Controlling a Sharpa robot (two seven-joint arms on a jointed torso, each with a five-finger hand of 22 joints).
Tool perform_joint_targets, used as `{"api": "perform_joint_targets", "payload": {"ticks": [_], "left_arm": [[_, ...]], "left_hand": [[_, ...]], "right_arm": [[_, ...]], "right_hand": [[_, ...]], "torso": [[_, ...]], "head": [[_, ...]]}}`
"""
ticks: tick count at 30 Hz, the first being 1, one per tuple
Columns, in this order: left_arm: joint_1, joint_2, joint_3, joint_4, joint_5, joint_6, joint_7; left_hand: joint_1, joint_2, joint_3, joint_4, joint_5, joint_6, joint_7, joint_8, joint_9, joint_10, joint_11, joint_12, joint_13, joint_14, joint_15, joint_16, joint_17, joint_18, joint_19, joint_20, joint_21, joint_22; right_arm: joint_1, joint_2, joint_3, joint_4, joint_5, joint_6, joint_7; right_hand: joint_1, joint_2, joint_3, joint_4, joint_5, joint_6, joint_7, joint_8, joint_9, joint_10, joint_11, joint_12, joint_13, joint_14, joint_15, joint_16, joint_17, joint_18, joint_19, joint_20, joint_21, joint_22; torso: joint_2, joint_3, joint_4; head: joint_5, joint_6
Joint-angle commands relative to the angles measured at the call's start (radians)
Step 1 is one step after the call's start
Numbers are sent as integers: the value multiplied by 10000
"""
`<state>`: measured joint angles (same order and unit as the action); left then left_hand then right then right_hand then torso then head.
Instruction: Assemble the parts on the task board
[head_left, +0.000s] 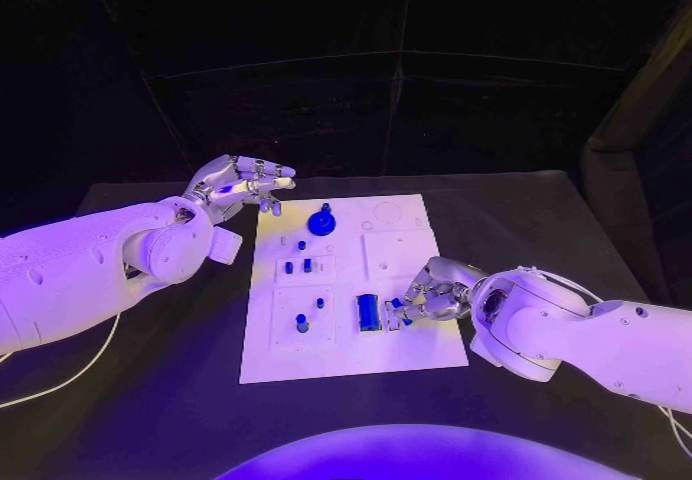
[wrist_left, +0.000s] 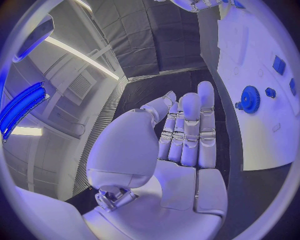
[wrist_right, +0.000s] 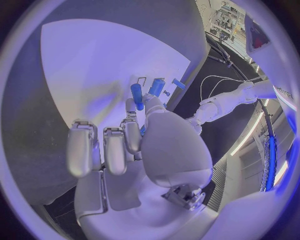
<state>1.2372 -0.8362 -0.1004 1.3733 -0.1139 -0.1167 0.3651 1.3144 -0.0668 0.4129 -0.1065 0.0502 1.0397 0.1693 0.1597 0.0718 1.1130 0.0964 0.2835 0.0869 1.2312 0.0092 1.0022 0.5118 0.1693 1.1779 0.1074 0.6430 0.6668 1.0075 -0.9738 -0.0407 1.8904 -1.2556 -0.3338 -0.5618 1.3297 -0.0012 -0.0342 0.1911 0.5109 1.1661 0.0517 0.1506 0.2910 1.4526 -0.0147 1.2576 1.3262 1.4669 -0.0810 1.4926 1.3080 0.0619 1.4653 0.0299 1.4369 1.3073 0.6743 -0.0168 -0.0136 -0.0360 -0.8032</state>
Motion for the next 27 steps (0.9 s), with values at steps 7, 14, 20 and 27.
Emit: {"api": "perform_joint_targets", "payload": {"ticks": [7,14,20,27], "left_arm": [[13,-7,8,37,36,120,49],[13,-3,8,34,36,127,41],[13,2,8,29,36,134,41],[13,0,8,33,36,138,40]], "left_hand": [[-17,81,-32,0,-7,-35,2,51,-2,-61,-23,35,15,-71,9,16,-16,133,-3,27,-39,-13],[-17,81,-32,0,-7,-35,2,51,-2,-61,-23,35,15,-71,9,16,-16,133,-3,27,-39,-13],[-17,81,-32,0,-7,-35,2,51,-2,-61,-23,35,15,-71,9,16,-16,133,-3,27,-39,-13],[-17,81,-32,0,-7,-35,2,51,-2,-61,-23,35,15,-71,9,16,-16,133,-3,27,-39,-13]], "right_arm": [[9,256,0,-159,80,418,-220],[9,354,1,-222,10,328,-331],[9,396,1,-235,-38,374,-394],[9,451,1,-267,-132,462,-453]], "right_hand": [[-131,-13,30,85,-23,128,-25,63,76,145,-127,-16,427,775,-102,60,1269,-160,296,-117,71,602],[-301,-63,44,211,-44,188,-52,90,123,154,-154,-120,362,778,-132,65,1280,-164,302,-152,77,614],[-461,-98,29,327,-50,241,-76,124,171,170,-174,-187,318,780,-151,68,1290,-168,310,-172,86,631],[-708,-167,-79,497,-24,300,-97,177,248,197,-192,-236,288,781,-168,67,1291,-170,315,-192,89,641]], "torso": [[1,8,1],[-3,14,-18],[-4,6,-9],[1,4,-7]], "head": [[81,-32],[112,-45],[86,-48],[82,-48]]}}
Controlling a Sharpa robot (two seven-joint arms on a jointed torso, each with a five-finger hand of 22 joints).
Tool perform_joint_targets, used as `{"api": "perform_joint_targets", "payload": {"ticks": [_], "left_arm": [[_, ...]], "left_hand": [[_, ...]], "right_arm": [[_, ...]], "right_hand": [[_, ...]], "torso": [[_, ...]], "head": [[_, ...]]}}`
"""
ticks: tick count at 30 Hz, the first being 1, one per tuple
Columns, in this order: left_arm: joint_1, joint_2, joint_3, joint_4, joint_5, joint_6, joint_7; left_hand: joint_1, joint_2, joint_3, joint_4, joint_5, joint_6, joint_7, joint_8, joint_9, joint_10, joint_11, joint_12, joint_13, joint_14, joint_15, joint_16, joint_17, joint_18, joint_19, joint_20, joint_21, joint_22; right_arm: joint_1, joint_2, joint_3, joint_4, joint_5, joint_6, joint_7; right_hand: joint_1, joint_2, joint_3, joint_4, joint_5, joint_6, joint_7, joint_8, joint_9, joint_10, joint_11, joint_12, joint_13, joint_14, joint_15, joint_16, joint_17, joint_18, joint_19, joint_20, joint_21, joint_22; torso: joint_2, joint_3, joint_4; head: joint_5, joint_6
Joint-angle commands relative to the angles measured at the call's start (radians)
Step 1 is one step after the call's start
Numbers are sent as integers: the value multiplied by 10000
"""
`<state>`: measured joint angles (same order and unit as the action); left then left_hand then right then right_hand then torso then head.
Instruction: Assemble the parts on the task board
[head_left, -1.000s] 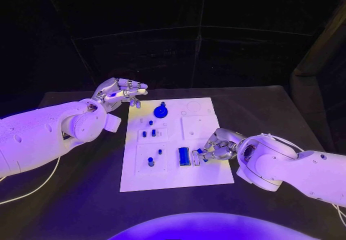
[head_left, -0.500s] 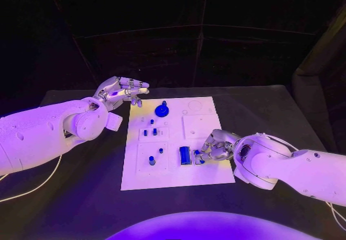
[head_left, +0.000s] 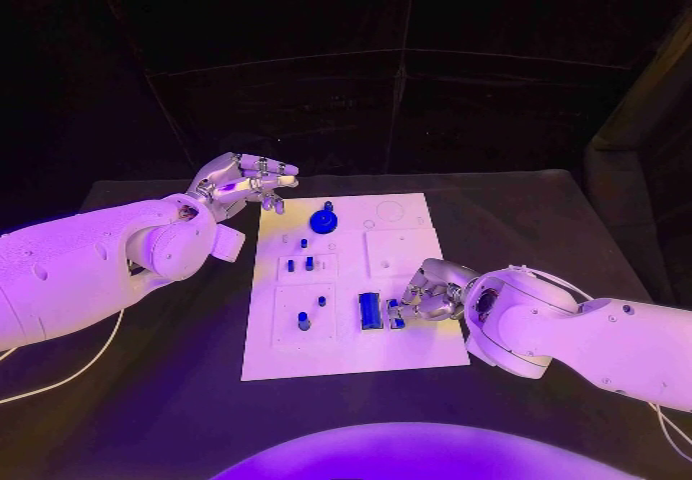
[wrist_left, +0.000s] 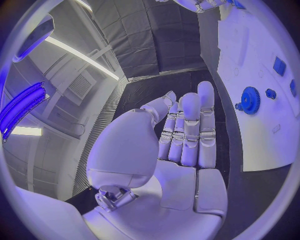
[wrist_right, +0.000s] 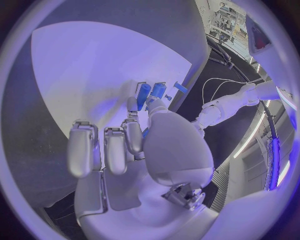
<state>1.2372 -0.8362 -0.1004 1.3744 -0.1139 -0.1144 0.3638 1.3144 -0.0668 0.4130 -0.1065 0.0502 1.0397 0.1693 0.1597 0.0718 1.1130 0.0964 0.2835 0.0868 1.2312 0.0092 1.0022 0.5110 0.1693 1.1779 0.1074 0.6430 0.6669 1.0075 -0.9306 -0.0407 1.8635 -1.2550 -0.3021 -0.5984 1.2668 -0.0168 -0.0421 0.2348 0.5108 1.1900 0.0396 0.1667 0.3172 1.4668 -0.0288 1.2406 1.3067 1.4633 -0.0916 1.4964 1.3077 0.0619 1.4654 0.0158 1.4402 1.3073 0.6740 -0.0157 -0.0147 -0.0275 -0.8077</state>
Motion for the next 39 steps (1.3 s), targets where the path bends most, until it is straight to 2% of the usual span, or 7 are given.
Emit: {"api": "perform_joint_targets", "payload": {"ticks": [1,11,13,16,23,31,39], "left_arm": [[13,-1,9,24,36,116,52],[14,-13,9,31,36,117,50],[14,-12,9,28,36,115,50],[14,-12,9,26,36,114,47],[14,5,9,16,36,120,43],[14,2,9,7,36,119,37],[14,5,8,-12,36,120,36]], "left_hand": [[-17,81,-32,-1,-6,-35,2,52,-2,-61,-23,35,16,-71,9,16,-8,133,-3,27,-39,-14],[-17,81,-32,-1,-6,-35,2,52,-2,-61,-23,35,16,-71,9,16,-8,133,-3,27,-39,-14],[-17,81,-32,-1,-6,-35,2,52,-2,-61,-23,35,16,-71,9,16,-8,133,-3,27,-39,-14],[-17,81,-32,-1,-6,-35,2,52,-2,-61,-23,35,16,-71,9,16,-8,133,-3,27,-39,-14],[-17,81,-32,-1,-6,-35,2,52,-2,-61,-23,35,16,-71,9,16,-8,133,-3,27,-39,-14],[-17,81,-32,-1,-6,-35,2,52,-2,-61,-23,35,16,-71,9,16,-8,133,-3,27,-39,-14],[-17,81,-32,-1,-6,-35,2,52,-2,-61,-23,35,16,-71,9,16,-8,133,-3,27,-39,-14]], "right_arm": [[9,24,1,-6,-171,148,-102],[9,60,1,-98,-449,104,-213],[9,68,1,-119,-491,66,-247],[9,79,1,-152,-571,10,-285],[10,117,2,-179,-665,-70,-274],[10,-79,2,-29,-492,62,275],[10,-417,2,230,-189,824,955]], "right_hand": [[-106,-17,-17,79,-45,62,23,21,-5,57,-51,-73,479,816,-63,26,1290,-171,315,-52,55,639],[-291,-129,-257,207,-500,151,-20,149,139,122,-83,138,646,807,-92,1,1255,-167,308,-83,36,620],[-383,-144,-374,266,-904,138,-11,168,175,116,-73,119,645,806,-82,-5,1250,-166,305,-82,29,615],[-523,-125,-615,358,-2058,90,14,200,248,94,-50,62,632,803,-64,-14,1241,-162,294,-67,8,592],[-710,-71,-1061,469,-3329,-2,30,263,387,69,-28,8,641,802,-47,-29,1228,-156,285,-44,-14,575],[-692,-76,-1148,447,-3426,-20,28,278,419,71,-30,15,654,804,-45,-24,1239,-153,281,-43,-22,566],[-435,-161,-1304,270,-3583,-66,34,311,491,67,-25,12,674,804,-42,-29,1237,-154,280,-39,-24,573]], "torso": [[3,-7,5],[3,-4,2],[-1,-3,2],[-2,-5,3],[1,1,1],[-3,6,-2],[-12,-1,-12]], "head": [[-3,-2],[-7,-7],[-16,-5],[-24,-7],[-39,-1],[-43,-5],[-56,-19]]}}
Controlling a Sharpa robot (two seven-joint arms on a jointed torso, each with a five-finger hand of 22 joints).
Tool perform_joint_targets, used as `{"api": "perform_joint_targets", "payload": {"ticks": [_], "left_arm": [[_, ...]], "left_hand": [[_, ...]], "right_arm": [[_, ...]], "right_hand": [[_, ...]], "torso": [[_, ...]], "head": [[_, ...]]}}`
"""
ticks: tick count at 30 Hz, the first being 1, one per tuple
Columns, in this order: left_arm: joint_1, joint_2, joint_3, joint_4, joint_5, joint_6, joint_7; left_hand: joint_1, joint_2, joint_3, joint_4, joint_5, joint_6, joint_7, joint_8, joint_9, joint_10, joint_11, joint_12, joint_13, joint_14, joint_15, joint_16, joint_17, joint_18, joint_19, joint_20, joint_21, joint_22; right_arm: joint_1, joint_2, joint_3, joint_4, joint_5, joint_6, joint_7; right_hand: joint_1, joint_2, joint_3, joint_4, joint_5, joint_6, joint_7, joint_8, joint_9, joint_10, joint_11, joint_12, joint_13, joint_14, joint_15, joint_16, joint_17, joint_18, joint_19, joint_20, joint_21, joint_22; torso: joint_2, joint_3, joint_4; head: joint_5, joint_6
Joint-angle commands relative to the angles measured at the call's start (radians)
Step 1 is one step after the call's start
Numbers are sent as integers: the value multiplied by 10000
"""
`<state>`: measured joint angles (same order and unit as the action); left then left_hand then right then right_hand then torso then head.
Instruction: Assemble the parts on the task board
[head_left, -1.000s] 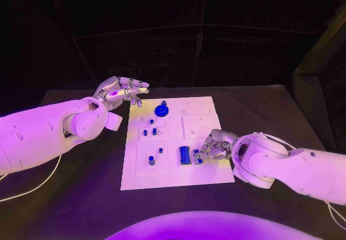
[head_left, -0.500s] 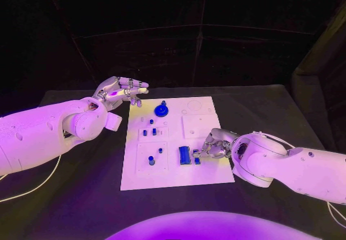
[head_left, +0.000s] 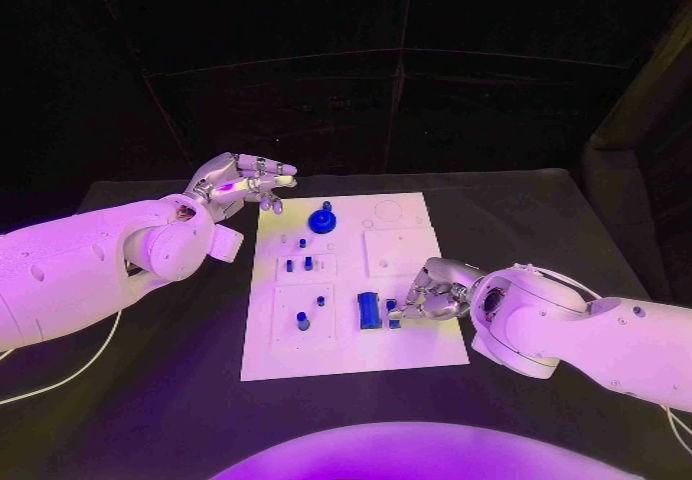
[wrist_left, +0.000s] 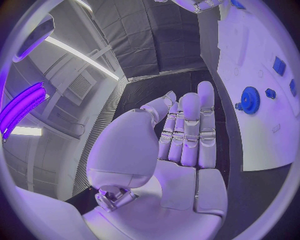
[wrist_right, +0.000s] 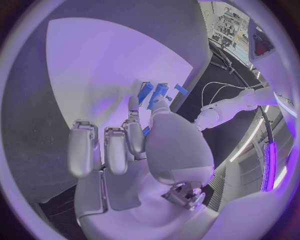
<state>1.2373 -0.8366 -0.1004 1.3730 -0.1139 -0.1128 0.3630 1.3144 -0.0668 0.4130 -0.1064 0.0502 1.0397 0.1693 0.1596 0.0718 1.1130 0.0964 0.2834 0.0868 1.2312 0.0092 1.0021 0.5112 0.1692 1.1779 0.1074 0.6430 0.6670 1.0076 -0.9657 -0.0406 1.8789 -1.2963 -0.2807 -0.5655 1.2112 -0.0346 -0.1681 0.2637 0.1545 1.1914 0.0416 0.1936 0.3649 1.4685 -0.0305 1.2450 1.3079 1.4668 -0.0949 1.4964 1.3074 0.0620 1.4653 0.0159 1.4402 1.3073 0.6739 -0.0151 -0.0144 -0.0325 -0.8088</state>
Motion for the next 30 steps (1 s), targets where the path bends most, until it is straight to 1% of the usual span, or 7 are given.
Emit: {"api": "perform_joint_targets", "payload": {"ticks": [1,5,9,17,21,26,30], "left_arm": [[13,13,8,0,36,105,44],[13,31,8,-7,36,110,41],[13,42,7,-5,36,108,42],[13,20,7,6,36,87,49],[13,16,7,14,36,86,52],[13,12,7,13,36,82,53],[13,8,7,14,36,84,50]], "left_hand": [[-17,81,-32,-1,-7,-35,2,52,-2,-61,-23,36,17,-72,9,16,-10,133,-3,27,-39,-16],[-17,81,-32,-1,-7,-35,2,52,-2,-61,-23,36,17,-72,9,16,-10,133,-3,27,-39,-16],[-17,81,-32,-1,-7,-35,2,52,-2,-61,-23,36,17,-72,9,16,-10,133,-3,27,-39,-16],[-17,81,-32,-1,-7,-35,2,52,-2,-61,-23,36,17,-72,9,16,-10,133,-3,27,-39,-16],[-17,81,-32,-1,-7,-35,2,52,-2,-61,-23,36,17,-72,9,16,-10,133,-3,27,-39,-16],[-17,81,-32,-1,-7,-35,2,52,-2,-61,-23,36,17,-72,9,16,-10,133,-3,27,-39,-16],[-14,87,-37,-8,-7,-35,0,68,-1,-66,-24,55,18,-75,8,21,-20,133,0,26,-45,-19]], "right_arm": [[9,-95,2,84,231,710,641],[10,-151,2,52,242,940,645],[10,-144,2,-10,224,1095,582],[10,-66,2,-198,65,1071,321],[10,35,2,-357,22,1049,166],[10,166,2,-548,5,1096,22],[10,255,2,-649,0,1361,-55]], "right_hand": [[184,29,-51,-58,5,-87,15,46,25,44,-7,-47,657,769,-7,-31,1239,-153,278,-39,-28,568],[293,58,-70,-133,74,-105,20,54,49,37,-3,-64,654,769,-5,-31,1241,-152,274,-37,-34,563],[339,91,-84,-166,134,-112,22,61,63,38,-2,-59,661,769,-4,-33,1240,-154,277,-35,-30,572],[422,183,-106,-225,275,-121,25,77,94,38,0,-62,668,769,-2,-34,1242,-155,278,-34,-28,579],[350,356,-142,-165,368,-122,23,93,121,43,1,-63,674,771,-2,-31,1249,-156,281,-32,-25,586],[291,465,-181,-113,438,-129,21,103,141,46,-2,-62,680,769,-2,-38,1240,-157,284,-32,-22,593],[352,515,-200,-150,543,-145,16,107,158,44,-6,-74,679,769,-5,-41,1236,-156,283,-34,-25,591]], "torso": [[-6,-7,-11],[-1,-6,-6],[3,-12,21],[5,-14,1],[11,-15,9],[3,-9,9],[4,-7,4]], "head": [[-20,0],[-37,14],[-49,28],[-12,-12],[-16,-17],[-13,-28],[-12,-16]]}}
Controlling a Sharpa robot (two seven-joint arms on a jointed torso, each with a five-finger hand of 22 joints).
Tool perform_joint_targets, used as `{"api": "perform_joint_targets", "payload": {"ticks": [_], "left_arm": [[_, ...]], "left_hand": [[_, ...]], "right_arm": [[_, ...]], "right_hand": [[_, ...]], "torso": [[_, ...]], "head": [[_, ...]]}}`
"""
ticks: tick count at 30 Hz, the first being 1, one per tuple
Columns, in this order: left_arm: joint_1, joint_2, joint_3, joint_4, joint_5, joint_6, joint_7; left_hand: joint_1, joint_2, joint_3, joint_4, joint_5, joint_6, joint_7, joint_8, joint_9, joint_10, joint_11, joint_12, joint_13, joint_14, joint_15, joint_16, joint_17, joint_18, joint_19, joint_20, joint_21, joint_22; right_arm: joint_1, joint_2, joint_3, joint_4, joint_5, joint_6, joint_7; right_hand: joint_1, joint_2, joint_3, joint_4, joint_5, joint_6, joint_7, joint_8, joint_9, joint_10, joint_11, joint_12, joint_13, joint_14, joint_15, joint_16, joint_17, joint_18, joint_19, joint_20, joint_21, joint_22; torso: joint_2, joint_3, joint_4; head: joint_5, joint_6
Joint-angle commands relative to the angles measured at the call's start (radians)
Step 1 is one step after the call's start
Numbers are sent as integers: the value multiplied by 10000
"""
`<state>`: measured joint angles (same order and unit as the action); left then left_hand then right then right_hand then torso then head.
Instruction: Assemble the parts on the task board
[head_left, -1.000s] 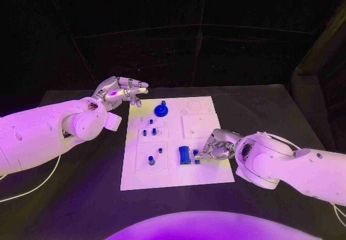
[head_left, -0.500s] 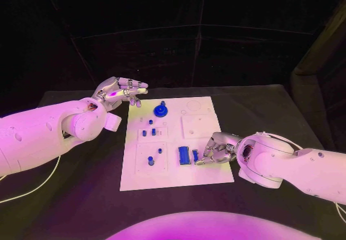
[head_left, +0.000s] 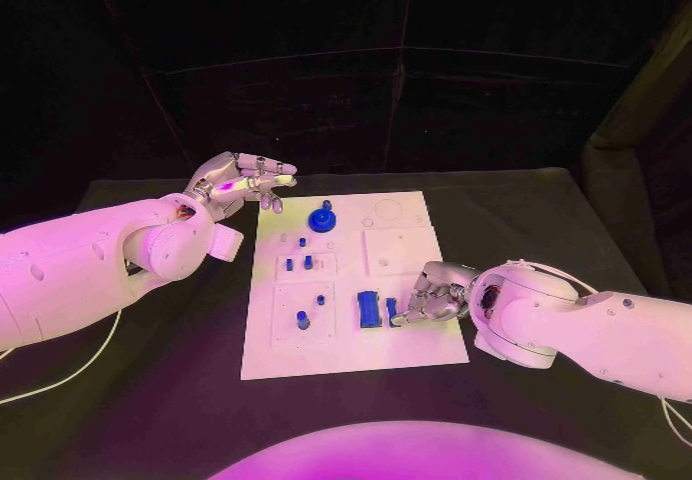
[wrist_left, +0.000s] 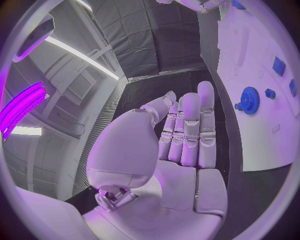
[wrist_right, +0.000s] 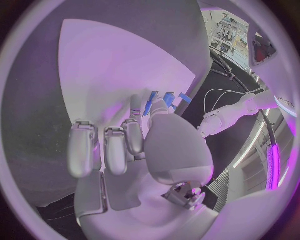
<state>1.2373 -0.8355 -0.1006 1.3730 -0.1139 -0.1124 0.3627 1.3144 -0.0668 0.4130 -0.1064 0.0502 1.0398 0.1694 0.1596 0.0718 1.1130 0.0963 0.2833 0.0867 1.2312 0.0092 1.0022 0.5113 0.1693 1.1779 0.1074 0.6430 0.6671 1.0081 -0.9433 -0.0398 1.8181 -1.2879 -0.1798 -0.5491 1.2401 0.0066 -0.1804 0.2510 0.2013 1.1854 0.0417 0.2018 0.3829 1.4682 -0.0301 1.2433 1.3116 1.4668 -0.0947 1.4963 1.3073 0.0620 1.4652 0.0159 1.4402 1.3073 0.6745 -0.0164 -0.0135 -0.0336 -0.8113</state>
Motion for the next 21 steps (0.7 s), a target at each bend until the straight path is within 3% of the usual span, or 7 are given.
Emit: {"api": "perform_joint_targets", "payload": {"ticks": [1,7,11,14,16,20,21], "left_arm": [[13,-5,9,14,36,81,52],[13,-21,9,23,36,81,44],[13,-27,9,24,36,76,47],[14,-30,8,21,36,60,55],[14,-32,8,23,37,50,66],[14,-16,7,-9,120,42,120],[13,1,7,-27,223,33,148]], "left_hand": [[-10,94,-43,-17,-6,-35,-2,86,-1,-72,-26,77,19,-78,6,27,-31,133,2,24,-51,-23],[-10,94,-43,-17,-6,-35,-2,86,-1,-72,-26,77,19,-78,6,27,-31,133,2,24,-51,-23],[-10,94,-43,-17,-6,-35,-2,86,-1,-72,-26,77,19,-78,6,27,-31,133,2,24,-51,-23],[-8,95,-44,-20,-6,-35,-3,90,0,-73,-27,81,19,-78,5,28,-33,133,3,24,-52,-24],[-7,96,-44,-20,-6,-35,-3,91,0,-73,-27,82,19,-79,5,29,-34,133,3,24,-52,-24],[-38,66,-77,-18,-8,-37,-1,105,0,-74,-24,101,21,-83,7,32,-44,131,4,25,-59,-28],[-61,53,-97,-10,-9,-43,1,110,-1,-79,-21,108,20,-86,10,33,-49,130,3,26,-64,-31]], "right_arm": [[5,48,-6,-57,-84,461,-237],[6,83,-6,-93,-84,931,-282],[6,23,-6,-38,76,500,14],[8,-85,-6,-17,859,175,1069],[10,-155,-5,-34,1343,-37,1729],[24,-359,0,-186,2772,-666,3327],[37,-417,2,-251,3287,-868,3811]], "right_hand": [[116,95,-88,-65,115,-95,16,26,-15,44,-10,-64,640,768,-8,-44,1232,-155,280,-35,-30,585],[448,21,-147,-347,176,-152,28,21,17,13,-1,-133,616,755,-2,-79,1180,-147,258,-29,-62,547],[372,-20,-255,-335,198,-250,78,-34,5,1,34,-159,608,749,19,-98,1152,-140,242,-20,-87,514],[145,-184,-494,-241,143,-444,155,-145,-26,-242,106,-799,256,672,80,-297,834,-72,102,23,-311,196],[72,-271,-613,-202,29,-737,260,-307,-86,-507,194,-1426,-91,642,148,-374,736,-42,22,79,-431,42],[125,-290,-689,-190,2,-1090,407,-500,-167,-891,326,-2354,-628,580,262,-562,474,19,-109,188,-645,-237],[207,-261,-683,-227,60,-1156,438,-534,-182,-1066,355,-2773,-877,523,288,-717,254,80,-230,216,-848,-512]], "torso": [[-3,5,-7],[-6,2,-18],[-19,7,-18],[-41,2,-6],[-48,-16,8],[-143,-46,42],[-165,-57,51]], "head": [[-3,3],[2,1],[-17,19],[-31,43],[-61,146],[-86,197],[-100,261]]}}
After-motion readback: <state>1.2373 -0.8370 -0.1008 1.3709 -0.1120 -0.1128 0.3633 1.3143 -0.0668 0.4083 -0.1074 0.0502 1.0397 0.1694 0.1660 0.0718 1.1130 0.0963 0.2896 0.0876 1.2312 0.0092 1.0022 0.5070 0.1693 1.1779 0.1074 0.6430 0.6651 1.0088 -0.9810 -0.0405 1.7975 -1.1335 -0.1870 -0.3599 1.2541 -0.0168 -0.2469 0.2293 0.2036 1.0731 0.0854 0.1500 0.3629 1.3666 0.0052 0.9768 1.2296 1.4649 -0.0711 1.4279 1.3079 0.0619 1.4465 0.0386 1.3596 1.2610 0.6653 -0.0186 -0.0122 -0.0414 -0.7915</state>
